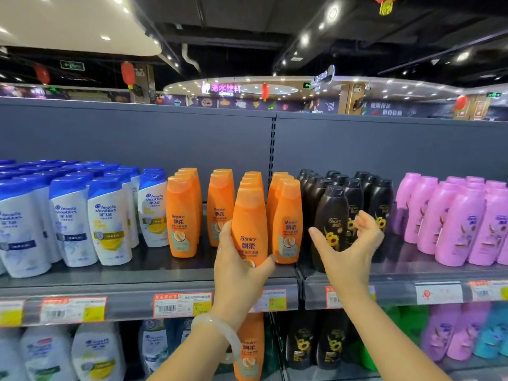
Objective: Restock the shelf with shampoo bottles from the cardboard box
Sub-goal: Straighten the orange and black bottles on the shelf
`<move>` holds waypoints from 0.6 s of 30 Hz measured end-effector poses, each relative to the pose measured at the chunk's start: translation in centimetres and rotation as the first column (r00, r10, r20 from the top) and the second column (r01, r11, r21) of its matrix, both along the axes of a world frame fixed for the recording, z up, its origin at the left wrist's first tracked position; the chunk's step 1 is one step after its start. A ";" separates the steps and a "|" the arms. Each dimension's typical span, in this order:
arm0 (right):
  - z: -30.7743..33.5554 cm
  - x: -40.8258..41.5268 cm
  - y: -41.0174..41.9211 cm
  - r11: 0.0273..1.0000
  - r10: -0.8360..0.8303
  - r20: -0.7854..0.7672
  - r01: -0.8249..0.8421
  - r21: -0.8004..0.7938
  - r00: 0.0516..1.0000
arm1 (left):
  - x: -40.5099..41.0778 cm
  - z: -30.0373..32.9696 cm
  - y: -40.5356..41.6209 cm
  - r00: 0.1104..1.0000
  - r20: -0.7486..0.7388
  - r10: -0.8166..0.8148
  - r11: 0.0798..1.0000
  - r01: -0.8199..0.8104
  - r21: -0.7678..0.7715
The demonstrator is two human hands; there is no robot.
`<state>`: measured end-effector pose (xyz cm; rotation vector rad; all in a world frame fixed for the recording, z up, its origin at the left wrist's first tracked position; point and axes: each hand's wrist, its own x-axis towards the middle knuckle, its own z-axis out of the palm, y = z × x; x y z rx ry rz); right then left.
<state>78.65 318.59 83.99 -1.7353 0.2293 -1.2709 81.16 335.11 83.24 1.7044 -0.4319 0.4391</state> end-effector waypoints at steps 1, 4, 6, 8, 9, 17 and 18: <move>0.5 -0.6 1.0 0.998 0.053 0.068 -0.050 -0.045 0.996 | 0.1 0.0 0.1 1.000 0.002 0.004 1.000 -0.004 0.000; 2.3 -1.3 4.2 0.912 0.369 -0.193 -0.394 -0.113 0.909 | 0.4 -0.3 0.4 0.999 0.029 0.028 1.000 -0.027 -0.009; 2.6 -0.7 5.7 0.792 0.557 -0.436 -0.610 0.024 0.707 | 0.4 -0.3 1.0 0.998 0.045 0.051 0.998 -0.050 -0.029; 2.2 0.1 7.1 0.725 0.640 -0.494 -0.676 0.133 0.589 | 0.6 -0.4 1.7 0.994 0.064 0.088 0.995 -0.085 -0.045; 1.9 0.3 7.7 0.708 0.659 -0.492 -0.690 0.150 0.569 | 0.8 -0.4 2.2 0.991 0.077 0.113 0.993 -0.111 -0.041; 0.7 1.8 11.9 0.625 0.766 -0.381 -0.738 0.254 0.518 | 2.3 -0.5 6.6 0.991 0.102 0.090 0.993 -0.096 0.062; 1.0 2.0 12.3 0.620 0.766 -0.391 -0.747 0.240 0.511 | 2.5 -0.1 7.1 0.993 0.088 0.077 0.996 -0.081 0.044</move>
